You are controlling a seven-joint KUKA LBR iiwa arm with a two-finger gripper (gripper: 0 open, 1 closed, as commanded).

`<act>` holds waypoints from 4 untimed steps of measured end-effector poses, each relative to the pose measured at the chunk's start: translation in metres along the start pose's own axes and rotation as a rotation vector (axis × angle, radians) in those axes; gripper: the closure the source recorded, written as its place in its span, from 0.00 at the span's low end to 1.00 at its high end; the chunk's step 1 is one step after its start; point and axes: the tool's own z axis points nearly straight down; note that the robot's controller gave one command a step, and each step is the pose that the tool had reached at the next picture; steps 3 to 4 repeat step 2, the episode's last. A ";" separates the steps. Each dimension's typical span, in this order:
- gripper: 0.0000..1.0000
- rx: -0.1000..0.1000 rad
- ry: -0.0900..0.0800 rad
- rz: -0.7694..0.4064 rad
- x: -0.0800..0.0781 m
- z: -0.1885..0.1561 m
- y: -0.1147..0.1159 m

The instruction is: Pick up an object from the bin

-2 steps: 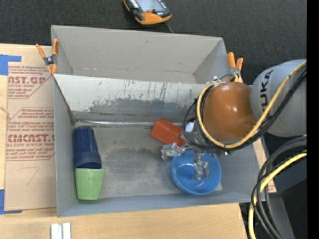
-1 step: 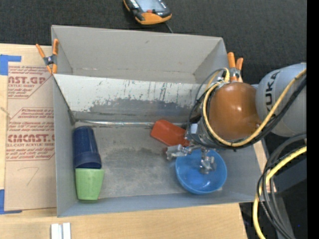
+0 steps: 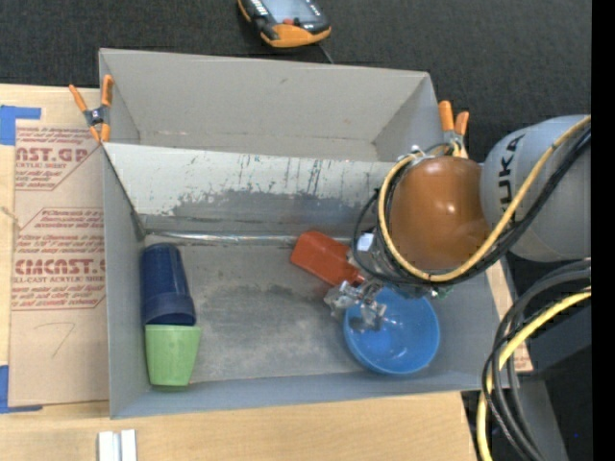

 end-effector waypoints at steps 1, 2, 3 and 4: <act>1.00 0.000 0.000 0.000 0.000 0.000 0.000; 1.00 0.002 -0.004 0.009 0.009 -0.016 -0.009; 1.00 0.002 -0.004 0.009 0.009 -0.016 -0.009; 1.00 0.002 -0.004 0.009 0.009 -0.016 -0.009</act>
Offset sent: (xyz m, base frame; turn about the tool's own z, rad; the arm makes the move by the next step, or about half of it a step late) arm 0.0001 -0.0144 0.0153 0.0073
